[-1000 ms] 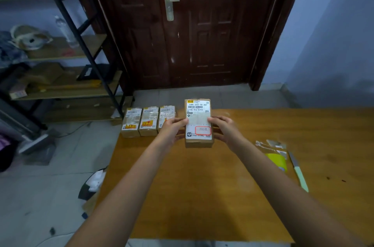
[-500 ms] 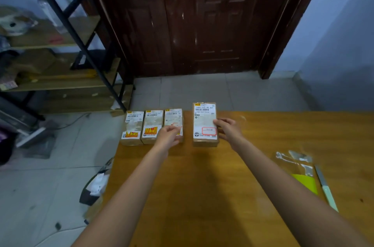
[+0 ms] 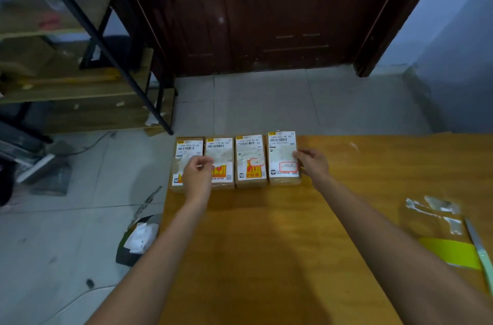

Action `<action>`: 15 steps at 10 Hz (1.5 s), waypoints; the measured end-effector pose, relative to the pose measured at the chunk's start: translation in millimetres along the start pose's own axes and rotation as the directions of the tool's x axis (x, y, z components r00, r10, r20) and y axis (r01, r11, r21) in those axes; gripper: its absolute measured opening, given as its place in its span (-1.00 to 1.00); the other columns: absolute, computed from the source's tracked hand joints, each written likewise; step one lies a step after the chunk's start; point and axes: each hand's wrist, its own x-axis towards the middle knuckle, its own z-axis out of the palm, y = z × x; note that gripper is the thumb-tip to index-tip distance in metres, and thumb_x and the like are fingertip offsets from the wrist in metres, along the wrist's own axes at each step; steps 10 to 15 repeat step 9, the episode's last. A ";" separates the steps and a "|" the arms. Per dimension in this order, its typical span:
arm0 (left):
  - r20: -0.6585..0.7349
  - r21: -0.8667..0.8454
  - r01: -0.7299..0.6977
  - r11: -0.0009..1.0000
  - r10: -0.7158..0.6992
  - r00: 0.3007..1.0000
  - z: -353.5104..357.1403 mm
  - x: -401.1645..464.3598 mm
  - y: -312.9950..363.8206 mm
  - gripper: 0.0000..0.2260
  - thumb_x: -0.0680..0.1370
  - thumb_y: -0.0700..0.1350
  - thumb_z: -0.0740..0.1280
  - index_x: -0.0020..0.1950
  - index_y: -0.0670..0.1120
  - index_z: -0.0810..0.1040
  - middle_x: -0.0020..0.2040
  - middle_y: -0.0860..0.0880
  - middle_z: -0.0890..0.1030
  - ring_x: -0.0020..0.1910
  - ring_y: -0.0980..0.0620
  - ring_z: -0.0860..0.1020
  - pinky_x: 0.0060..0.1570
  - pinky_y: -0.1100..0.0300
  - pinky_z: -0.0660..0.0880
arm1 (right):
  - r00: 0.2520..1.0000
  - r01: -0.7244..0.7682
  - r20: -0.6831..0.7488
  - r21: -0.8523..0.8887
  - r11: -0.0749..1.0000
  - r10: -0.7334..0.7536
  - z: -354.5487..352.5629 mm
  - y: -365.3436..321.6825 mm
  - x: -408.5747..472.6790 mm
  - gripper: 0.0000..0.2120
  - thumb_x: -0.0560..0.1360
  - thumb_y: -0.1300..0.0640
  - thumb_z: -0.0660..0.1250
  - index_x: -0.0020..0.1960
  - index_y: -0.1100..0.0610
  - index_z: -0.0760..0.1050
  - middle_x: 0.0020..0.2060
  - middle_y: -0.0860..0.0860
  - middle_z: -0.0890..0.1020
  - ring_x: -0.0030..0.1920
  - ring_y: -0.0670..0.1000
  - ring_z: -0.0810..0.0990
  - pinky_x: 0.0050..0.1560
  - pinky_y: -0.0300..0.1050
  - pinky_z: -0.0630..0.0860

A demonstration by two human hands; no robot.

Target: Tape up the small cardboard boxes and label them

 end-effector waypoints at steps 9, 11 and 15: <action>-0.029 0.305 0.101 0.947 -0.097 0.995 -45.2 54.1 -33.6 -0.61 0.57 -0.17 0.29 0.39 -0.16 0.35 0.30 -0.19 0.48 0.14 -0.18 0.57 -0.06 0.03 0.58 | 0.996 0.057 -0.048 -0.237 0.970 -0.071 -12.2 -2.0 -12.4 -0.56 0.53 0.04 0.34 0.35 0.17 0.41 0.18 0.06 0.59 0.07 0.05 0.59 0.12 0.02 0.56; -0.029 0.305 0.101 0.947 -0.097 0.995 -45.2 54.1 -33.6 -0.61 0.57 -0.17 0.29 0.39 -0.16 0.35 0.30 -0.19 0.48 0.14 -0.18 0.57 -0.06 0.03 0.58 | 0.996 0.057 -0.048 -0.237 0.970 -0.071 -12.2 -2.0 -12.4 -0.56 0.53 0.04 0.34 0.35 0.17 0.41 0.18 0.06 0.59 0.07 0.05 0.59 0.12 0.02 0.56; -0.029 0.305 0.101 0.947 -0.097 0.995 -45.2 54.1 -33.6 -0.61 0.57 -0.17 0.29 0.39 -0.16 0.35 0.30 -0.19 0.48 0.14 -0.18 0.57 -0.06 0.03 0.58 | 0.996 0.057 -0.048 -0.237 0.970 -0.071 -12.2 -2.0 -12.4 -0.56 0.53 0.04 0.34 0.35 0.17 0.41 0.18 0.06 0.59 0.07 0.05 0.59 0.12 0.02 0.56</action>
